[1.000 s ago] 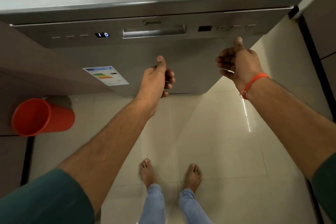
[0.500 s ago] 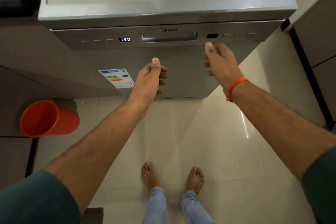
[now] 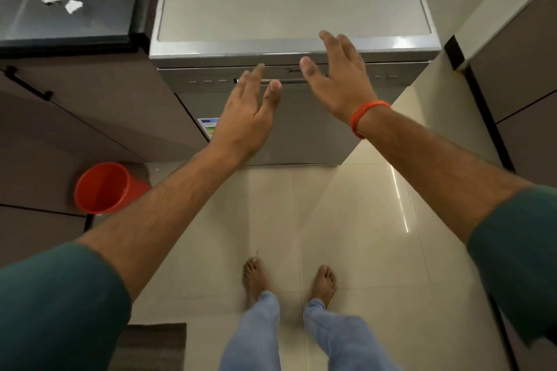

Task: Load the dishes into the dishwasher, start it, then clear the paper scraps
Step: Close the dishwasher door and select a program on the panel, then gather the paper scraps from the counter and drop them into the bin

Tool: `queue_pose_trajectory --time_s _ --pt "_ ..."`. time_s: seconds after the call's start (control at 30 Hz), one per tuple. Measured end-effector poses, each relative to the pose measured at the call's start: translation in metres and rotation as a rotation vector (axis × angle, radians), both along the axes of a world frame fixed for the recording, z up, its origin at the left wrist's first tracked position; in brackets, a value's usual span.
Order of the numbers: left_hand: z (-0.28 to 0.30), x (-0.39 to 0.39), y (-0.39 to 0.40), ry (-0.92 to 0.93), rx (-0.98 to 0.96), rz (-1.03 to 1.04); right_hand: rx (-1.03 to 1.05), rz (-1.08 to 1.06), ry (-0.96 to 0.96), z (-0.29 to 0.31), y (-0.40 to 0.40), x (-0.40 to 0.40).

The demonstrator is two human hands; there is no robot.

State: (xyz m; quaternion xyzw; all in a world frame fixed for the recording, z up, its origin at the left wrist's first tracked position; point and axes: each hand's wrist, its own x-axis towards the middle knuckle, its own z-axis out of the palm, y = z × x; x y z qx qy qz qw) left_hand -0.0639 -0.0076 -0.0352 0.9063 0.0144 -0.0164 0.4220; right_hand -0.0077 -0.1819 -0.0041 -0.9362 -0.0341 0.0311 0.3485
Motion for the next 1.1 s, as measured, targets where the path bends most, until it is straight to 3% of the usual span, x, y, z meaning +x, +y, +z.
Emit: queue_pose_trajectory --time_s 0.23,0.6,0.97,1.1 --pt "0.06 -0.041 0.015 -0.034 0.172 0.091 -0.134 0.014 -0.095 0.058 0.023 -0.03" --pt "0.107 -0.126 0.022 -0.112 0.195 0.255 -0.032 0.15 -0.171 0.1 0.069 -0.109" --pt "0.147 -0.169 0.054 -0.143 -0.034 0.591 0.085 0.367 -0.136 0.127 0.105 -0.124" --pt "0.153 -0.178 0.072 -0.171 -0.18 0.679 0.236 0.417 -0.087 0.134 0.133 -0.125"
